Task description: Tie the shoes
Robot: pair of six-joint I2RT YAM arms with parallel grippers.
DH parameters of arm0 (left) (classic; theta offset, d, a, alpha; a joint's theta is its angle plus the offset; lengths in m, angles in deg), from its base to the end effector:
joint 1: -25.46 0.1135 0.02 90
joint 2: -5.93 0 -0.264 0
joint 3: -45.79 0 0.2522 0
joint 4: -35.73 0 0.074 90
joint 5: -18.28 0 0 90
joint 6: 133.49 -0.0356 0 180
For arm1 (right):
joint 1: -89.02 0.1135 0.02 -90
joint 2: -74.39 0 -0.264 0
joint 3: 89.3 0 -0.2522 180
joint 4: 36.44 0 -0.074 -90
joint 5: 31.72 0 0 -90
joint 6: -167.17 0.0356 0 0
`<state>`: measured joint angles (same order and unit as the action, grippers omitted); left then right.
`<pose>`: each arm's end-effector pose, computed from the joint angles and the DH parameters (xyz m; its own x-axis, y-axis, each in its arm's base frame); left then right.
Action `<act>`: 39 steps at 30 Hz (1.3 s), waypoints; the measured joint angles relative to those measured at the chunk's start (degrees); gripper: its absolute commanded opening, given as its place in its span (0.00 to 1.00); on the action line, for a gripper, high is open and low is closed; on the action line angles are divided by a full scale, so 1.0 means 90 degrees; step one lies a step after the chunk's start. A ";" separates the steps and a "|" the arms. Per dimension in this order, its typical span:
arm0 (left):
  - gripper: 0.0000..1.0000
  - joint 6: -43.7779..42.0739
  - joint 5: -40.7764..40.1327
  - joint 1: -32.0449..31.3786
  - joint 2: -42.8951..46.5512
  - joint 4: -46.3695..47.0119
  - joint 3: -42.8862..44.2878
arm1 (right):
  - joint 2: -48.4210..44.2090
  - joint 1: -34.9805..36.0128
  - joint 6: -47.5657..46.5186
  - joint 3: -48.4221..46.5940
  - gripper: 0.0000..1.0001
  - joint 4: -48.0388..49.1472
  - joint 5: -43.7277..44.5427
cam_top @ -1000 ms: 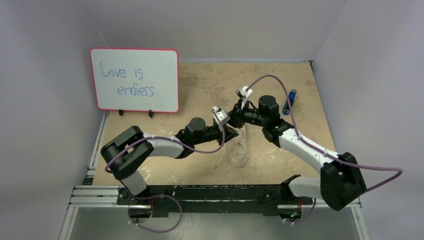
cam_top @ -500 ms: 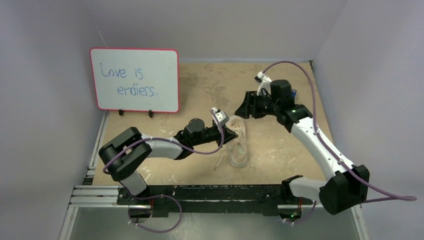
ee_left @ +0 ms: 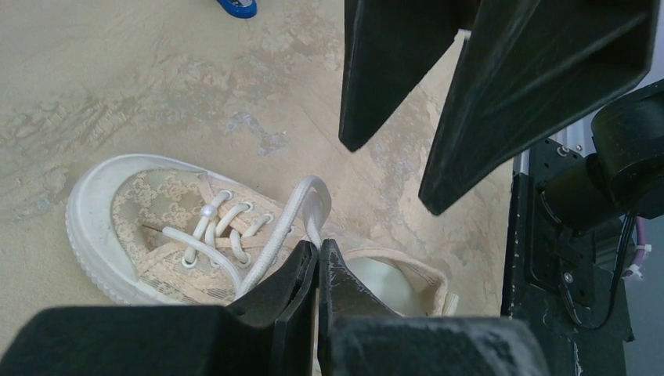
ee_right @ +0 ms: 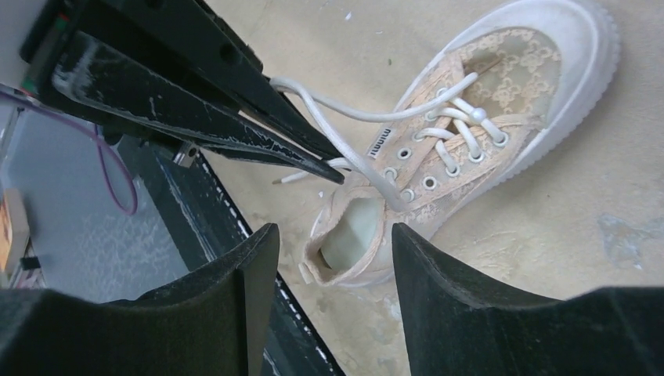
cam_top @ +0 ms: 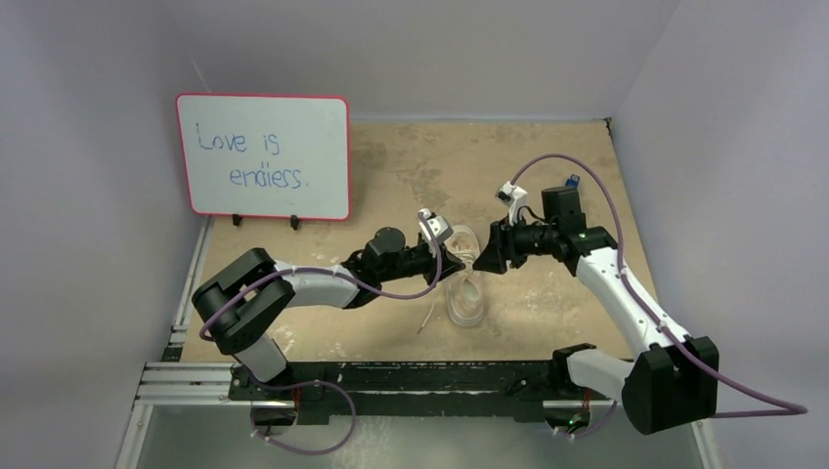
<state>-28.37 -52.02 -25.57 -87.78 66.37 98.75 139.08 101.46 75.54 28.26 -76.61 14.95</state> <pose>0.2007 -0.2672 0.1934 -0.3519 0.0446 -0.9350 0.8793 0.3581 -0.3139 0.2222 0.0740 0.2749 -0.6399 -0.1624 -0.7511 -0.6698 0.5968 0.4417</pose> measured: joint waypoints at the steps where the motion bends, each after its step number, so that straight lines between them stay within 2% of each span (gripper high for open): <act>1: 0.00 -0.0032 0.0000 0.0000 0.0000 -0.0036 0.0027 | 0.0058 0.0000 -0.0066 0.0058 0.57 0.0049 -0.0100; 9: 0.00 -0.0158 0.0104 0.0000 0.0000 -0.0260 0.0202 | 0.0729 -0.0002 -0.0544 0.0090 0.50 0.0355 -0.0304; 16: 0.00 -0.0250 0.0219 0.0041 0.0000 -0.0379 0.0206 | 0.1139 -0.0002 -0.0937 0.0075 0.47 0.0476 -0.0367; 21: 0.00 -0.0250 0.0296 0.0044 -0.0002 -0.0391 0.0316 | 0.1197 -0.0002 -0.0954 0.0075 0.34 0.0969 -0.0661; 25: 0.00 -0.0250 0.0311 0.0068 -0.0007 -0.0442 0.0393 | 0.1440 -0.0010 -0.1105 0.0075 0.00 0.1146 -0.1049; 29: 0.00 -0.0245 0.0338 0.0100 -0.0005 -0.0495 0.0464 | 0.1581 -0.0015 -0.1209 0.0075 0.00 0.1146 -0.1365; 31: 0.11 -0.0238 0.0367 0.0138 0.0019 -0.0585 0.0466 | 0.1588 -0.0022 -0.1268 0.0075 0.00 0.1144 -0.1435; 33: 0.27 -0.0233 0.0389 0.0223 0.0107 -0.0726 0.0466 | 0.1579 -0.0022 -0.1311 0.0078 0.00 0.1127 -0.1489; 34: 0.39 -0.0231 0.0391 0.0291 0.0187 -0.0831 0.0466 | 0.1559 -0.0022 -0.1331 0.0078 0.00 0.1115 -0.1491; 38: 0.62 -0.0177 0.0415 0.0658 0.0736 -0.1231 0.0469 | 0.1433 -0.0022 -0.1392 0.0080 0.00 0.1103 -0.1494; 39: 0.64 -0.0177 0.0452 0.0738 0.0840 -0.1302 0.0498 | 0.1409 -0.0022 -0.1401 0.0080 0.00 0.1100 -0.1498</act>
<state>-29.97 -47.96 -18.92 -80.22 54.65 103.23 151.75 101.27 62.93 28.98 -66.71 1.46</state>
